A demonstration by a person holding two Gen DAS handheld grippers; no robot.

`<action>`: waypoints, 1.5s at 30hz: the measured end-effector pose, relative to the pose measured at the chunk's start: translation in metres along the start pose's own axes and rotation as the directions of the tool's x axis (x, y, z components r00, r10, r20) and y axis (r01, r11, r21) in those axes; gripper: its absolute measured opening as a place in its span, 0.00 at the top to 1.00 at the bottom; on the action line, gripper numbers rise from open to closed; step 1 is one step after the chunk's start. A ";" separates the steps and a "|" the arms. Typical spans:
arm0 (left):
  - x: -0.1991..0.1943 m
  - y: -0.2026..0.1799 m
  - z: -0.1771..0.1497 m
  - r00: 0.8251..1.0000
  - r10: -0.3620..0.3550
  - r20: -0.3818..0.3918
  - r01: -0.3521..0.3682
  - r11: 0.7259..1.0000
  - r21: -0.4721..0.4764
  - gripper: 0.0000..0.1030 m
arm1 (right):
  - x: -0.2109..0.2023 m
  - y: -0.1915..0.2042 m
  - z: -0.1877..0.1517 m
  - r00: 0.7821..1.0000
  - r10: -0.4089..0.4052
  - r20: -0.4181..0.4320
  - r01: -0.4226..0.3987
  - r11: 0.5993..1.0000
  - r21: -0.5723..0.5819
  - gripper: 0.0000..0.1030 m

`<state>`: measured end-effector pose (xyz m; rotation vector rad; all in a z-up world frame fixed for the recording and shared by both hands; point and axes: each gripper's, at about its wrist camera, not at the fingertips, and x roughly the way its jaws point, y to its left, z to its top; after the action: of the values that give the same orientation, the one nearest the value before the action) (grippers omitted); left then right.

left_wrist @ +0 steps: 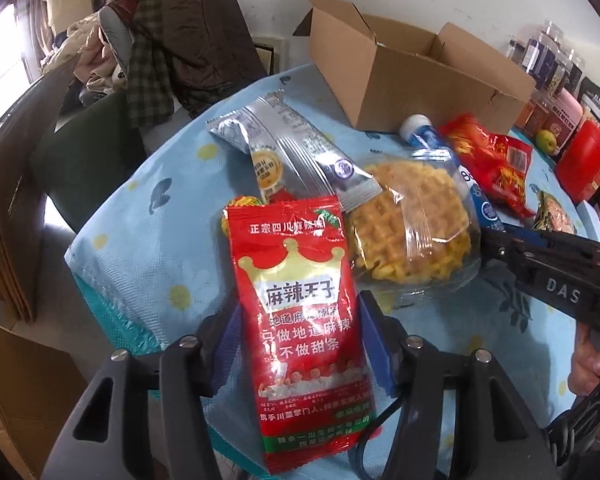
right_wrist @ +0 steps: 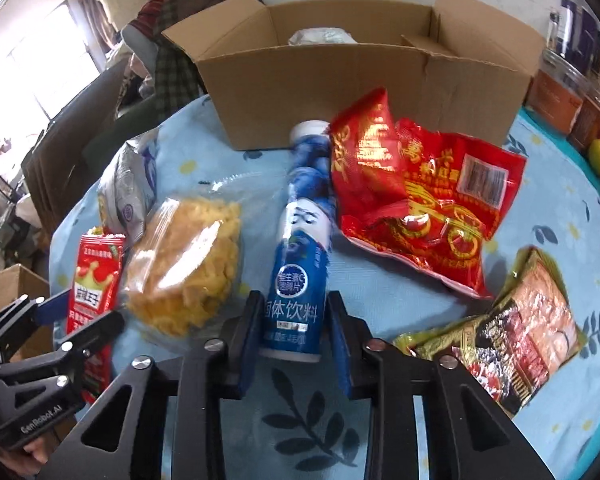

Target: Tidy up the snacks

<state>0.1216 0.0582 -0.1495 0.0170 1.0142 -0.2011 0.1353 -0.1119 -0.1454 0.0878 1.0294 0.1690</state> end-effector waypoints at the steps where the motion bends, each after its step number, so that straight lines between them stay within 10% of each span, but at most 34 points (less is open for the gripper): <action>1: 0.001 -0.001 0.000 1.000 0.004 -0.008 -0.004 1.000 0.006 0.45 | -0.002 0.001 -0.002 1.000 0.001 0.001 -0.001 1.000 -0.007 0.73; 25: -0.032 -0.057 -0.043 0.983 -0.181 -0.025 0.183 0.969 0.168 0.49 | -0.080 -0.016 -0.098 0.997 -0.078 0.006 0.078 0.996 0.038 0.73; 45: -0.015 -0.076 -0.045 0.995 -0.074 -0.068 0.088 0.972 0.220 0.35 | -0.065 -0.014 -0.087 0.996 -0.086 -0.021 0.085 0.996 -0.023 0.58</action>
<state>0.0629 -0.0088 -0.1544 0.1869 1.0487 -0.3906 0.0290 -0.1376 -0.1378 0.0220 1.0510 0.1036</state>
